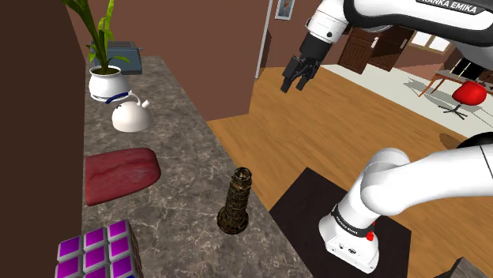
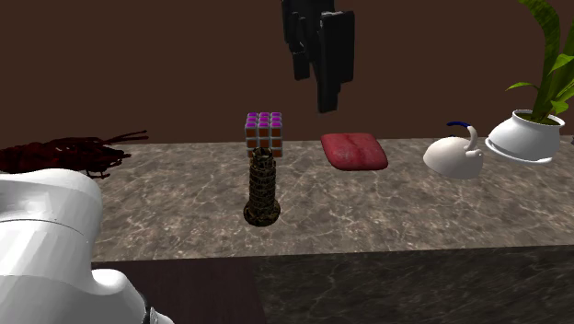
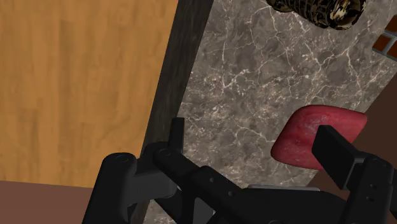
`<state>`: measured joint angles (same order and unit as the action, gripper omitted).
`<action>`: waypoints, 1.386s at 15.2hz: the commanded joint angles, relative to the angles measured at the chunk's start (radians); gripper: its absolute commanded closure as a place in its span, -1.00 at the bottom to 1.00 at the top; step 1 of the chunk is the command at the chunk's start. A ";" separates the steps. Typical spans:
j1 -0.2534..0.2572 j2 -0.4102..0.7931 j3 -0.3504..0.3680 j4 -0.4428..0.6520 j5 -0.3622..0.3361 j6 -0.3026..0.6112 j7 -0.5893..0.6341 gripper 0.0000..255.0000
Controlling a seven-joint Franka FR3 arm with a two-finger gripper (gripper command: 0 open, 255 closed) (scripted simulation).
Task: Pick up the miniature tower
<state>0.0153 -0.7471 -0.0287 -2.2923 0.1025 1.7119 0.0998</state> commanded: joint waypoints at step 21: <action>0.158 0.327 0.323 -0.157 0.109 0.308 0.196 -1.00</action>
<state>0.1688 -0.4519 0.2801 -2.4489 0.2098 1.9964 0.2893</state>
